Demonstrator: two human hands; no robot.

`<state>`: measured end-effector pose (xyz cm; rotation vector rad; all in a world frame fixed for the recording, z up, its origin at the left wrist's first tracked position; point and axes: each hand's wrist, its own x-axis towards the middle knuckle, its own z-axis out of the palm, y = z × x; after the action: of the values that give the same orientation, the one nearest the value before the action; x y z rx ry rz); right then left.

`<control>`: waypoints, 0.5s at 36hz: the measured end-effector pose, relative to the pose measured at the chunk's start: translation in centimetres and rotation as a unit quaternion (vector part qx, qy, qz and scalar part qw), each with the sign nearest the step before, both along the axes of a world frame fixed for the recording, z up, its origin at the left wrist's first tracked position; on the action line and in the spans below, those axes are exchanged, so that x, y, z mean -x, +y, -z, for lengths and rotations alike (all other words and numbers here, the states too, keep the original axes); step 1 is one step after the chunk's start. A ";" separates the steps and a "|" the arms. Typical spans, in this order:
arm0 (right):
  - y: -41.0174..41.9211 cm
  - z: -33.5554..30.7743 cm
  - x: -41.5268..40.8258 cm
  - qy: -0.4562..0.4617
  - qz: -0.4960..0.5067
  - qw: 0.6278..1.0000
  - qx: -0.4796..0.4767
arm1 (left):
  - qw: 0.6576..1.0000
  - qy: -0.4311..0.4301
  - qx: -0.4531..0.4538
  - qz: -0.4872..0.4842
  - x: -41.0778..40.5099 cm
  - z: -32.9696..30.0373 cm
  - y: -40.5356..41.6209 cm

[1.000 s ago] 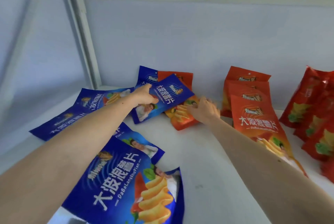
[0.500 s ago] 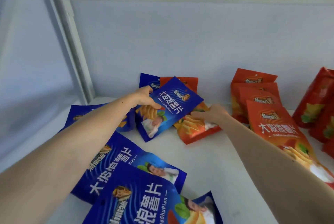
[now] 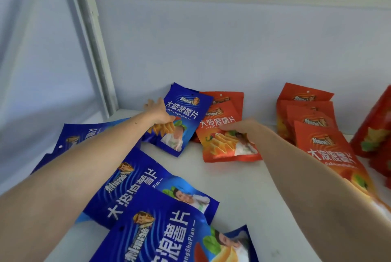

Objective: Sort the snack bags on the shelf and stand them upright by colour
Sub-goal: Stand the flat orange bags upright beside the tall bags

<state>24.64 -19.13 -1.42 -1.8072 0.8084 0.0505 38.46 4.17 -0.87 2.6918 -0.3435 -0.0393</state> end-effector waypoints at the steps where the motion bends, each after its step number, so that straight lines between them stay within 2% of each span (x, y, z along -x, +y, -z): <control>1: 0.1 0.0 0.1 0.001 0.005 1.000 -0.012 | 1.000 -0.015 -0.016 0.002 0.2 0.0 -0.1; 3: 0.2 0.0 0.4 -0.006 0.008 1.000 -0.024 | 0.999 -0.034 -0.029 0.011 0.6 0.1 -0.2; 7: -0.2 0.1 1.2 -0.060 0.057 0.996 -0.024 | 0.997 -0.056 0.001 0.055 1.7 -0.5 -0.6; 13: -0.9 -2.3 4.5 -0.139 0.116 0.976 0.117 | 0.992 -0.060 0.025 0.108 3.6 -1.9 -2.9; 16: -1.0 -3.6 6.3 -0.201 0.139 0.953 0.178 | 0.985 -0.043 0.090 0.141 4.9 -2.7 -4.6; 18: -0.9 -4.4 7.6 -0.230 0.149 0.939 0.208 | 0.975 0.008 0.148 0.167 6.1 -3.3 -5.6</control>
<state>17.06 -20.05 2.95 -1.9506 0.7760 -0.7663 32.37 -1.39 2.42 2.3129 -0.7317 -0.1007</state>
